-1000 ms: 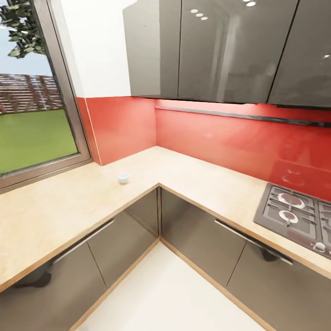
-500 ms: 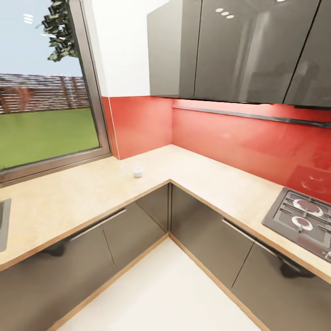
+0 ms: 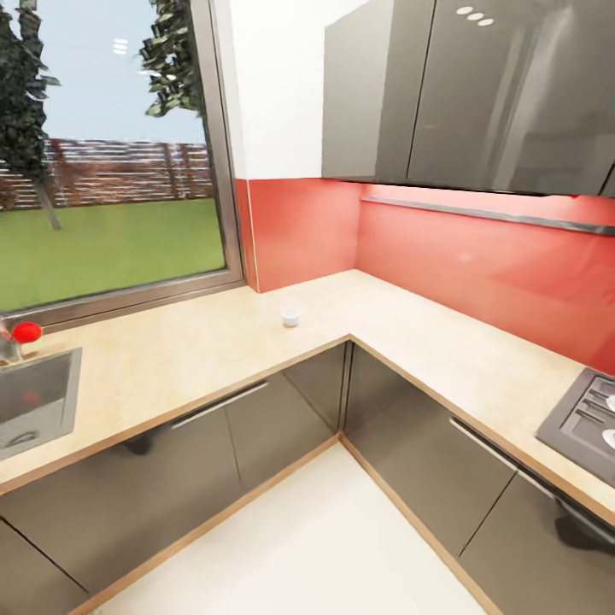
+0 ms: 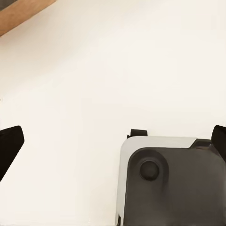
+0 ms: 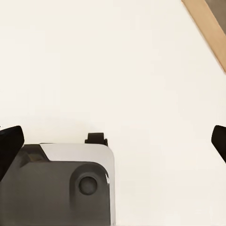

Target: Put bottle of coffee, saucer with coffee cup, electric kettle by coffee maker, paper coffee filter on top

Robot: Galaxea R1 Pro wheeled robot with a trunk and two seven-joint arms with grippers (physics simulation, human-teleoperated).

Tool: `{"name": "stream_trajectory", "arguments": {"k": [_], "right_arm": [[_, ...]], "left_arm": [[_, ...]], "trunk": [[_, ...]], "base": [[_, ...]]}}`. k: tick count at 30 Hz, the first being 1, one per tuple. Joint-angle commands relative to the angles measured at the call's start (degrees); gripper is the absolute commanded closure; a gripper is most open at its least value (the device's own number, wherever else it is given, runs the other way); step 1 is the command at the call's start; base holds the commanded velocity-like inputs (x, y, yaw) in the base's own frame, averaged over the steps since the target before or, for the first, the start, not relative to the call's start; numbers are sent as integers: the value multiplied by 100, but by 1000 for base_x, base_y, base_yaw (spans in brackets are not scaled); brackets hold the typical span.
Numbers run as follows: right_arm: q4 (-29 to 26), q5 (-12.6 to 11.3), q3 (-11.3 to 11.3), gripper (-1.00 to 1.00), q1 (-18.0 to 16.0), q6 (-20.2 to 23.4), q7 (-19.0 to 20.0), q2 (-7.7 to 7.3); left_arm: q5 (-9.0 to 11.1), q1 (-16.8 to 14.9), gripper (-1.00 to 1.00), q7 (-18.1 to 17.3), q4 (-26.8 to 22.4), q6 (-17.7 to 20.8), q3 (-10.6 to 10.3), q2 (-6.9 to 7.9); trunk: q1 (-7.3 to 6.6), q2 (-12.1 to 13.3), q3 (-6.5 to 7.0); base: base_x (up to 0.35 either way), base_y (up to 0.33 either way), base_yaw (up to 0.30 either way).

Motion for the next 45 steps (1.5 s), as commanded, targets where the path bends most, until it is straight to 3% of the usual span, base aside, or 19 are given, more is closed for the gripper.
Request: {"name": "stream_trajectory", "arguments": {"k": [1,14,31,45], "right_arm": [[6,59,-45,-100,-5,-18,-2,3],[5,59,-45,-100,-5,-18,-2,3],[6,59,-45,-100,-5,-18,-2,3],[6,59,-36,-100,-5,-18,-2,3]], "left_arm": [[34,2,-100,1,-9,-6,-3,1],[33,2,-100,1,-9,-6,-5,-6],[34,2,-100,9,-9,-6,-1,1],[34,2,-100,10,-9,-6,12,2]], "trunk": [[3,-11,-13],[3,-11,-52],[3,-11,-98],[3,-11,-25]], "base": [[0,0,276],[0,-23,276],[0,-258,276],[0,-257,222]]}}
